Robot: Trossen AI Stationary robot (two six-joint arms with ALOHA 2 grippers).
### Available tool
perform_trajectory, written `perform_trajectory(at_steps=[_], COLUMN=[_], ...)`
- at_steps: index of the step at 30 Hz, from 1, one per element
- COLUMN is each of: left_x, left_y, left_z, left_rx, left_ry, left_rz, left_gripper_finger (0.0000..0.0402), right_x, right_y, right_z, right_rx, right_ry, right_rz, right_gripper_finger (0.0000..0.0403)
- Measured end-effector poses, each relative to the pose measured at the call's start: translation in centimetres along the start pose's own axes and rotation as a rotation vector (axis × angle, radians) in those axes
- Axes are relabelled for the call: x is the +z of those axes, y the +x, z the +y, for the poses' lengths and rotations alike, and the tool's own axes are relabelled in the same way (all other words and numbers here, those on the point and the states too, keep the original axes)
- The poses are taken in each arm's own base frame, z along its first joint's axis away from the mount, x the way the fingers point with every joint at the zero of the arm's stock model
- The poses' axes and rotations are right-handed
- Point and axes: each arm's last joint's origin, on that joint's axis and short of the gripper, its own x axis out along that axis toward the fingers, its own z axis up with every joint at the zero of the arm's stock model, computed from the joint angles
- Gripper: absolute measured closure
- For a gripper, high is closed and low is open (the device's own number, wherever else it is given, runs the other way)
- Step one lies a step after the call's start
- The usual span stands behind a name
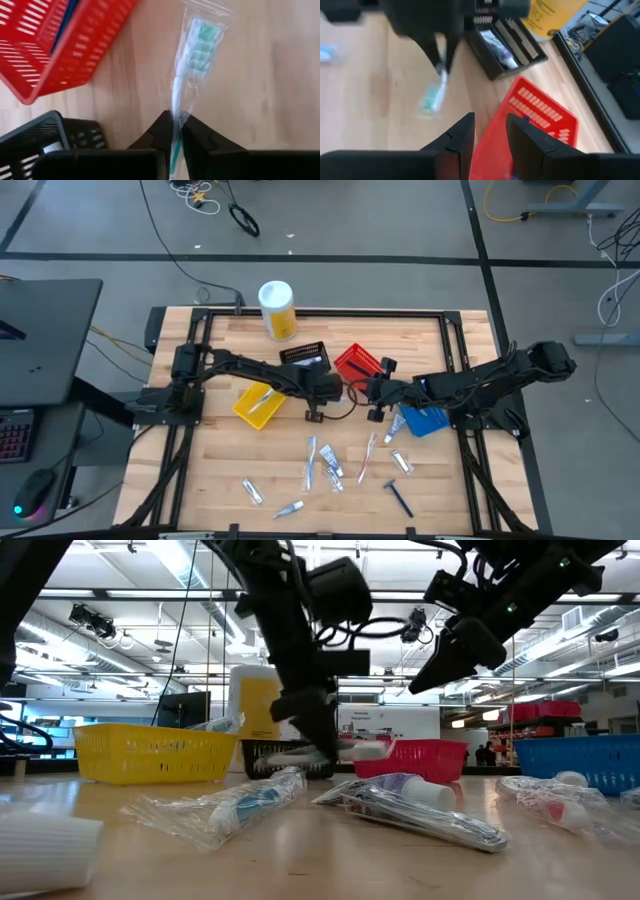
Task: Pick & Place Travel size toiletries
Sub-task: Put the green toothbrush into the yellow basket
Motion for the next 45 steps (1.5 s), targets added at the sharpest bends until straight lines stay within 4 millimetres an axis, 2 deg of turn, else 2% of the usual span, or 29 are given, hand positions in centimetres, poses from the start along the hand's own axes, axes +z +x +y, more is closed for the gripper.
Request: perform_trajectory(at_steps=[3,7,12,16,19,22,25,30,35,38,45], left_x=[1.2,2.5,3.5,3.1,2.0,0.6,-1.1,-4.3,-7.0,-8.3,-12.4], left_y=[-1.5,-4.6,-10.3,-14.9,-17.3,-17.7,-16.2,-12.7,-11.3,-11.9,-15.5], left_z=[0.0,-0.4,-1.7,-3.0,-3.5,-3.5,-3.8,-4.0,-3.4,-2.7,-0.1], left_rx=[-0.006,0.022,0.142,0.219,0.255,0.323,0.339,0.331,0.290,0.265,0.274], left_ry=[-0.069,-0.174,-0.295,-0.388,-0.444,-0.498,-0.572,-0.678,-0.763,-0.784,-0.883], left_rz=[-0.008,0.005,0.011,-0.025,-0.023,0.009,0.034,0.110,0.120,0.073,-0.067], left_gripper_finger=[0.0383,0.0384,0.0379,0.0382,0.0383,0.0382,0.0382,0.0381,0.0377,0.0380,0.0378], right_x=[-0.3,-0.3,-0.1,-0.1,-0.1,0.0,0.0,0.2,0.2,0.2,0.4], right_y=[0.0,0.0,0.0,0.0,0.0,0.0,0.0,0.0,0.0,0.0,0.0], right_z=[0.0,0.0,-0.1,0.0,0.0,0.0,0.1,0.1,0.1,0.1,0.1], right_rx=[-0.013,-0.014,-0.018,-0.001,0.000,0.006,0.035,0.052,0.052,0.052,0.053], right_ry=[-0.014,-0.014,0.011,0.025,0.042,0.043,0.048,0.053,0.057,0.057,0.064], right_rz=[0.025,0.026,0.015,0.007,0.007,0.004,-0.004,-0.014,-0.022,-0.022,-0.035], right_gripper_finger=[0.0281,0.0281,0.0281,0.0281,0.0281,0.0281,0.0281,0.0281,0.0281,0.0281,0.0281])
